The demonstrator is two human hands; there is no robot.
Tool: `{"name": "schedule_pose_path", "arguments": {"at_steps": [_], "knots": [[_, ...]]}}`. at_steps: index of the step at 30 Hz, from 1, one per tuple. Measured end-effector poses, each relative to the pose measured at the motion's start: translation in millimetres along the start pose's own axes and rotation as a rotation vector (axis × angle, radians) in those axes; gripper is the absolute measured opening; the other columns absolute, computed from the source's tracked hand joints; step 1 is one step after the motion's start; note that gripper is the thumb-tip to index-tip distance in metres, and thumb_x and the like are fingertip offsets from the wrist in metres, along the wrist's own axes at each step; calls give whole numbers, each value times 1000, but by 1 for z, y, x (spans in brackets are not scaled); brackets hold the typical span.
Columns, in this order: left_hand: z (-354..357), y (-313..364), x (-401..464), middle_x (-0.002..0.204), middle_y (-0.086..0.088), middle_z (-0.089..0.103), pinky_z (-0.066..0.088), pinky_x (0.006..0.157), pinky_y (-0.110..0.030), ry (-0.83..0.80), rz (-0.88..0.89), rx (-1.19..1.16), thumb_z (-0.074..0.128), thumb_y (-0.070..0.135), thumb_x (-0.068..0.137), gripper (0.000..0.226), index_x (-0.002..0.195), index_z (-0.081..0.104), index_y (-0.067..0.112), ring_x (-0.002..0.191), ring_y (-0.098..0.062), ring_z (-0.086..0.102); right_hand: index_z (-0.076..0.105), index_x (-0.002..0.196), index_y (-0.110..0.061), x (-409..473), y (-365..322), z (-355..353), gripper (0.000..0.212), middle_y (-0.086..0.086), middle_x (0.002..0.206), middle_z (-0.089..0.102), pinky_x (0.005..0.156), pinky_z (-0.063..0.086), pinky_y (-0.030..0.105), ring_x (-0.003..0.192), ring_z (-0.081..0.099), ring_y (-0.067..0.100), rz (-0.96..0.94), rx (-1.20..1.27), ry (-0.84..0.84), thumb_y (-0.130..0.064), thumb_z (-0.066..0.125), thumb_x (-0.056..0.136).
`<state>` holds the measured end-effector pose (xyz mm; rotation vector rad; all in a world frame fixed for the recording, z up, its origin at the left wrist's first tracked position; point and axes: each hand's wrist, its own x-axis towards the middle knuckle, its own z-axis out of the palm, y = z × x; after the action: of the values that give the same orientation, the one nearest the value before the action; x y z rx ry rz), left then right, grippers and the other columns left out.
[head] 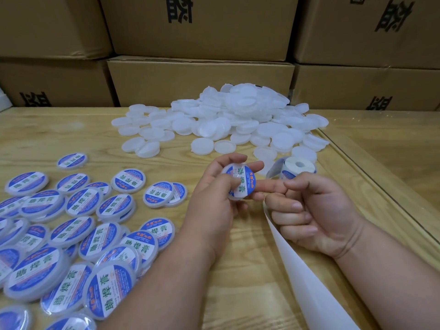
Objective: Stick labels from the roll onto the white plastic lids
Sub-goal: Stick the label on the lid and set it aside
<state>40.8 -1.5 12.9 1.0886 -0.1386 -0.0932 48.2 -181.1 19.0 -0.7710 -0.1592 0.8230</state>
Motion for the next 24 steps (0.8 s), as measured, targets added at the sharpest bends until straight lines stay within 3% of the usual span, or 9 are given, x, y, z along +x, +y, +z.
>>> {"name": "schedule_pose_path", "arguments": {"at_steps": [4,10,14,16,20,24], "knots": [[-2,-1,1,113,-5,76,38,61,-33,46,16,23,40,6,68,55,115,61,27,71,-24,67,60,130,6,-2,0,0,65,-1,57,41,30,30,16,45,19,7,22,23,-24,-21,76,74],[-5,-2,3,109,-7,77,40,61,-30,159,-6,-64,35,-3,86,48,119,61,21,66,-19,65,33,154,-2,-6,-1,1,80,4,63,41,35,31,19,48,26,11,15,69,-123,-24,69,85],[-5,3,3,107,-8,78,44,57,-25,207,7,-168,52,27,100,20,115,64,21,62,-15,62,25,159,-11,-8,-4,-1,82,4,67,34,36,32,22,50,26,12,-22,104,-162,-26,65,88],[-4,5,4,101,-11,78,45,52,-22,241,1,-165,51,48,100,34,110,66,20,56,-14,61,25,157,-11,-8,-4,-2,78,4,69,32,38,31,22,51,26,13,-40,118,-185,-27,61,90],[-3,6,5,92,-13,79,46,43,-20,266,-52,-120,34,62,102,50,110,65,24,48,-16,64,43,147,-10,-6,-4,-5,64,2,67,32,38,28,22,50,25,12,-88,101,-160,-30,59,89],[-4,5,6,62,-4,68,33,37,-19,360,-56,-102,34,65,101,54,94,61,19,33,-14,39,53,138,-12,-4,-4,-7,58,-1,63,39,34,29,20,48,22,10,-182,82,-6,-35,55,85]]}}
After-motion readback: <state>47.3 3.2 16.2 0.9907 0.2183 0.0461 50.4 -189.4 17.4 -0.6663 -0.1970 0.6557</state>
